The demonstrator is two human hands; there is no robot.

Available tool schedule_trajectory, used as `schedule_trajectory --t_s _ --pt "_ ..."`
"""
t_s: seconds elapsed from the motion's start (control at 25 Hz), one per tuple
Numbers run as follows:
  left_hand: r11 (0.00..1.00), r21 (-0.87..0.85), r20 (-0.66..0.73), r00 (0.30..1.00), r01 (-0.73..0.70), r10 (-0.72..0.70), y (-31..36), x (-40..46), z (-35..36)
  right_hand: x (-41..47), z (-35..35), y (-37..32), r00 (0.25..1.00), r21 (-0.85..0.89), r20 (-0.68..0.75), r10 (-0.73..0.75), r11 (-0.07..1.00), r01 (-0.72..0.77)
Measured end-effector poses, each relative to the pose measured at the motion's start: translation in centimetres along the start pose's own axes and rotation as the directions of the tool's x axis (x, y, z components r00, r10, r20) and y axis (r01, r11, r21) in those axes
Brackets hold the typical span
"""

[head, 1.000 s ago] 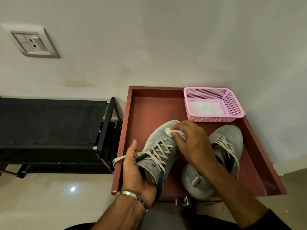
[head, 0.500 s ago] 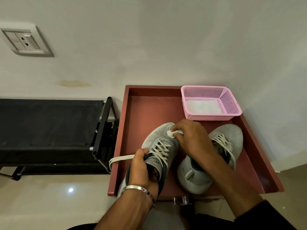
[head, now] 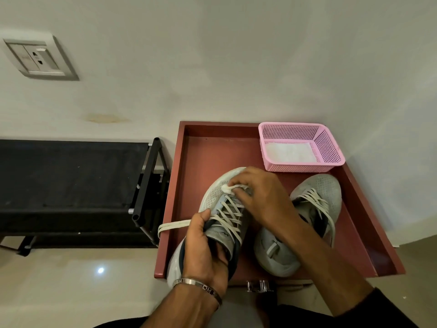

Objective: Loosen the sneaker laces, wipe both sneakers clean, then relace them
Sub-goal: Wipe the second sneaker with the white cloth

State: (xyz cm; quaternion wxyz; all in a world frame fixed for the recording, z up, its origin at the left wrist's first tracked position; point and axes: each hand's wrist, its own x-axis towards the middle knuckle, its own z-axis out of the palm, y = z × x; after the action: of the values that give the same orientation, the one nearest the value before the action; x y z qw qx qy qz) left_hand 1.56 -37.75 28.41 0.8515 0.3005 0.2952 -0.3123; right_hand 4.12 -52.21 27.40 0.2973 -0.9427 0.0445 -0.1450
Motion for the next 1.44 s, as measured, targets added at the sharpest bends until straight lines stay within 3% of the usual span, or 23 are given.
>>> schedule_trajectory --t_s 0.12,0.16,0.36,0.48,0.68,0.8,0.88,1.0,1.16,1.32,1.44 --pt "1.000 0.014 0.044 0.999 -0.019 0.018 0.0 -0.3 0.2 0.4 -1.0 0.7 0.975 -0.046 -0.218 0.047 0.997 -0.059" --pt "1.000 0.009 0.051 0.999 -0.018 0.018 0.0 -0.3 0.3 0.3 -1.0 0.5 0.976 -0.051 -0.210 0.054 0.997 -0.066" --pt "1.000 -0.021 0.097 0.995 -0.012 0.014 0.4 0.2 -0.4 -0.3 -0.9 -0.9 0.999 0.094 0.044 -0.011 0.996 0.007" --pt "0.999 -0.038 0.110 0.993 -0.031 0.035 0.5 0.6 -0.3 -0.4 -2.6 -0.1 0.986 -0.039 0.148 0.074 0.997 -0.069" --pt "0.998 -0.026 0.113 0.992 -0.060 0.062 -0.2 0.3 0.3 -0.9 -1.6 -0.7 0.999 0.041 -0.023 0.047 0.998 -0.046" --pt "0.997 -0.061 0.127 0.990 -0.047 0.054 -1.1 -0.1 0.5 -1.0 -0.2 -2.8 0.987 0.102 0.089 -0.136 0.987 0.127" --pt "0.997 -0.051 0.147 0.987 -0.060 0.067 -1.0 0.0 0.4 -0.8 -0.7 -1.9 0.982 0.049 0.059 -0.182 0.983 0.179" --pt "0.996 0.022 0.155 0.985 -0.087 0.082 -0.5 0.2 0.2 -0.6 -1.9 0.3 0.991 -0.014 -0.127 -0.044 0.999 0.043" --pt "0.997 -0.033 0.140 0.988 -0.067 0.071 -0.2 0.2 -0.3 -1.1 -0.3 -0.9 0.991 -0.014 -0.042 -0.131 0.991 0.130" --pt "0.997 -0.006 0.149 0.986 -0.073 0.073 0.1 0.5 -0.7 -0.3 -1.4 1.1 0.949 -0.064 -0.315 0.026 0.997 -0.049" --pt "0.997 -0.039 0.149 0.986 -0.069 0.074 -0.1 0.2 -0.4 -0.7 0.2 -0.4 0.981 -0.060 -0.189 -0.046 0.998 0.035"
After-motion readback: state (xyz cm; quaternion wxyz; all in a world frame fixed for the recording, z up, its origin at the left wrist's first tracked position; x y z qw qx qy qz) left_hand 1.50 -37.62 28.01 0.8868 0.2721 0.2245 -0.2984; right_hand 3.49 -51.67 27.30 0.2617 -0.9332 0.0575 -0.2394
